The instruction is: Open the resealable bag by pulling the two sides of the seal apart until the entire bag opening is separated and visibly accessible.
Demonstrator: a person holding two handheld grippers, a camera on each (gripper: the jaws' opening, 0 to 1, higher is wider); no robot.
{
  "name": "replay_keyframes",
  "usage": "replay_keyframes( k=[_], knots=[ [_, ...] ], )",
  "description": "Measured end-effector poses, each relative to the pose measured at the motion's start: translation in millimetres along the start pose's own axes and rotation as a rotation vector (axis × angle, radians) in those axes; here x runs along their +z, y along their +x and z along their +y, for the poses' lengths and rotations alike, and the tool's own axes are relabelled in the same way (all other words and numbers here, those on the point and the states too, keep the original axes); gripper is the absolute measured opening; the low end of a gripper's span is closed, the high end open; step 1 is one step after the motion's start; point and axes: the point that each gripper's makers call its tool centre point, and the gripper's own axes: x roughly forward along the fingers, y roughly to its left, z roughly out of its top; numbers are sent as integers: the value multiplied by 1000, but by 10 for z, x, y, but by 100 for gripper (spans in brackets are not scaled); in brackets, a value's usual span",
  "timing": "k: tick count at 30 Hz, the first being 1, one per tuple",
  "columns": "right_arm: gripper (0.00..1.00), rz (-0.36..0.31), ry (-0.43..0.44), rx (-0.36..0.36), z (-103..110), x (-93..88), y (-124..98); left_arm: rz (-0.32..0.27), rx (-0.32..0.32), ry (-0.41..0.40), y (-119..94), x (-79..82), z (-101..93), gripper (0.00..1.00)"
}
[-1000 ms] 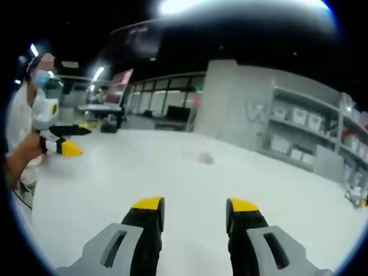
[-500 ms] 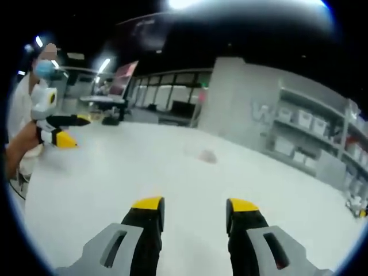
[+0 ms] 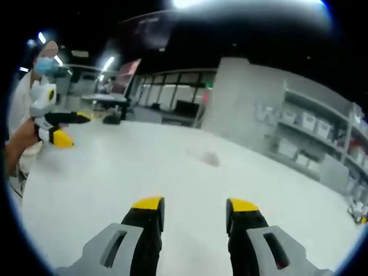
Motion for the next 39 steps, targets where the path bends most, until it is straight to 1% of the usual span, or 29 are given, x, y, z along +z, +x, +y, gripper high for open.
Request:
replay_keyframes(
  k=[9,13,20,29,35,39],
  knots=[
    [42,-3,15,12,-10,17,51,20,-5,-7,37,-47,1,85],
    [42,2,17,16,-14,19,81,23,-9,-12,85,-32,3,85],
    [42,16,25,21,-51,2,149,31,-31,-14,177,-11,-53,85],
    [41,12,36,29,-78,37,235,53,-36,-24,194,-51,-61,85],
    [40,10,34,35,-95,58,313,56,-38,-28,223,-29,-55,85],
    [40,14,34,37,-128,71,371,57,-47,-24,242,-15,-87,84]
  ],
)
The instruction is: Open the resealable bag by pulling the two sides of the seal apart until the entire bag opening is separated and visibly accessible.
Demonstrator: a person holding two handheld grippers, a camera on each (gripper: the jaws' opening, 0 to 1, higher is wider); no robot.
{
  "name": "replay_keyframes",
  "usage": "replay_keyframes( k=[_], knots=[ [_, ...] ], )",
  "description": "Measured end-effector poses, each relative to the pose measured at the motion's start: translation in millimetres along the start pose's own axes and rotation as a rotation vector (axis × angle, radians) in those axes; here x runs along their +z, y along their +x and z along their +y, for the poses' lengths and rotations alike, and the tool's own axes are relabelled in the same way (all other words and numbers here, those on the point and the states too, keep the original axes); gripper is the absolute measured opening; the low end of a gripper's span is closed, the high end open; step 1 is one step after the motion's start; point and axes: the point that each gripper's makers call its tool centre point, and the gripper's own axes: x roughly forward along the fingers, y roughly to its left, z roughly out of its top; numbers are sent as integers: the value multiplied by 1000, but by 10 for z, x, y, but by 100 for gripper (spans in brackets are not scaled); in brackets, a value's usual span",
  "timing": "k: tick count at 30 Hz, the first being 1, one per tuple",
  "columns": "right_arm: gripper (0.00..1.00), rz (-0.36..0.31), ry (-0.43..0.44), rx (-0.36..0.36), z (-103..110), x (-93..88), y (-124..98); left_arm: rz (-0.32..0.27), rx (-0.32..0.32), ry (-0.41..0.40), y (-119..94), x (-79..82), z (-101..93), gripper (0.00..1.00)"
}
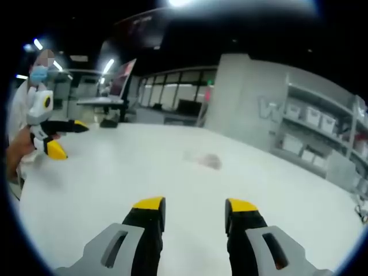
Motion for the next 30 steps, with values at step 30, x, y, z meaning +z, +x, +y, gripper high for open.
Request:
replay_keyframes(
  k=[30],
  knots=[
    [35,26,32,37,-81,-81,322,56,-26,10,198,-119,10,83]
  ],
)
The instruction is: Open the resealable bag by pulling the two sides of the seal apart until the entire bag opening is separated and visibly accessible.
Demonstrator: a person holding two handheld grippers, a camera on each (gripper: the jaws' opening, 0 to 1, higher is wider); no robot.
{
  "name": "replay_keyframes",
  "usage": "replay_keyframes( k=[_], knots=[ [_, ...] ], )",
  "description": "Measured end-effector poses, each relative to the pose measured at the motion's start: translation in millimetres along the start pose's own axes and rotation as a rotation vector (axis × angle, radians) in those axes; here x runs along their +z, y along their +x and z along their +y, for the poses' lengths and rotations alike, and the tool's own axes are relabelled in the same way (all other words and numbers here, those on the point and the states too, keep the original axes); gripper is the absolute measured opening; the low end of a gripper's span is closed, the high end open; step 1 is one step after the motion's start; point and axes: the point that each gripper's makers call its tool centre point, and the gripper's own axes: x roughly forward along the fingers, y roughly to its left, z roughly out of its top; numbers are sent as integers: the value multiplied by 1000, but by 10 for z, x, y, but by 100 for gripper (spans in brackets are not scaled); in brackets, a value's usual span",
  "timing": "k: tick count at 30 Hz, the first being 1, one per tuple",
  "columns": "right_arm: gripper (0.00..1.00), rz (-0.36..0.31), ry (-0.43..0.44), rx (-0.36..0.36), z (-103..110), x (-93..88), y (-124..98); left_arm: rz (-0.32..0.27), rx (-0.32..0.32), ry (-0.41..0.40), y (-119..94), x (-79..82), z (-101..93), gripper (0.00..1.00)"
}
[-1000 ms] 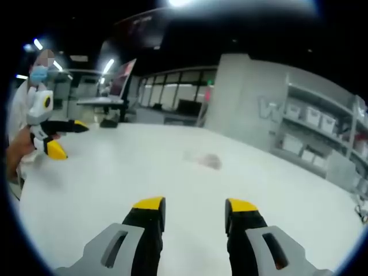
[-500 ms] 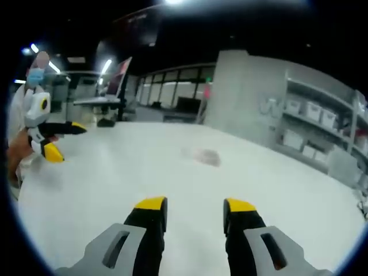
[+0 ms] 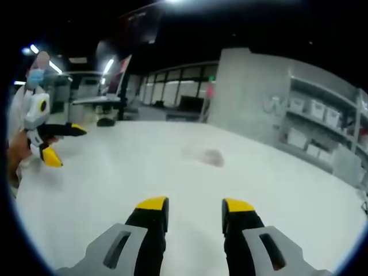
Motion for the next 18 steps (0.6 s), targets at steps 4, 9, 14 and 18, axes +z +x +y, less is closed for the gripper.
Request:
replay_keyframes(
  k=[4,9,14,18],
  knots=[
    [35,6,-10,11,32,7,69,1,1,-2,9,-6,32,83],
    [34,6,-20,18,35,24,121,-6,-6,-9,1,9,22,83],
    [33,6,-18,37,32,60,197,2,-7,-7,6,-25,36,83],
    [32,6,-27,44,50,82,278,1,-7,-8,6,-24,52,83]
  ],
)
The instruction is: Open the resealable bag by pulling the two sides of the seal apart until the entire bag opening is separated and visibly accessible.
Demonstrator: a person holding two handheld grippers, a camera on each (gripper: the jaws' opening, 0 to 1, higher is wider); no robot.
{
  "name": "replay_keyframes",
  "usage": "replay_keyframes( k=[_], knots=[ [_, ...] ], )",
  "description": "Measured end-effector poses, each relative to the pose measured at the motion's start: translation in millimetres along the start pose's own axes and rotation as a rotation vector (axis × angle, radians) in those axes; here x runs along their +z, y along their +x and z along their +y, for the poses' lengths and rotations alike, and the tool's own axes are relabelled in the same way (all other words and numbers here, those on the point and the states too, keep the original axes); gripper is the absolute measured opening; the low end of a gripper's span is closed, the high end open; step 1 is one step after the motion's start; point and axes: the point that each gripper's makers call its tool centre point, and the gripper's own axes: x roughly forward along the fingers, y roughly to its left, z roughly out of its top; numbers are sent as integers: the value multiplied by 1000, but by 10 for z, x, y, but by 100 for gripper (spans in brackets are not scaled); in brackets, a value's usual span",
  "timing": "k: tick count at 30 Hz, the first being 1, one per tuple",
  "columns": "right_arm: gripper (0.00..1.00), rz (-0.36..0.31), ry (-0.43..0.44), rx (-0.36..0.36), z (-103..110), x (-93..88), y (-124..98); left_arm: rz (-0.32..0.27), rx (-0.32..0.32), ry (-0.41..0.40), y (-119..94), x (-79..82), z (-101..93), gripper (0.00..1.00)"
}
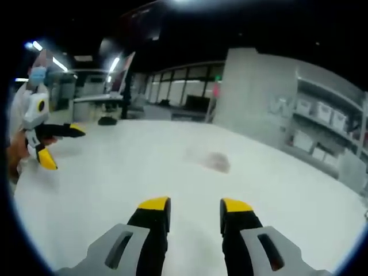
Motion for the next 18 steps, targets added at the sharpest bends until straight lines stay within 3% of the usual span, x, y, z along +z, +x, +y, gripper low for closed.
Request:
replay_keyframes(
  k=[18],
  knots=[
    [29,25,-10,-4,-25,-18,206,-16,7,-11,-16,14,86,83]
  ],
)
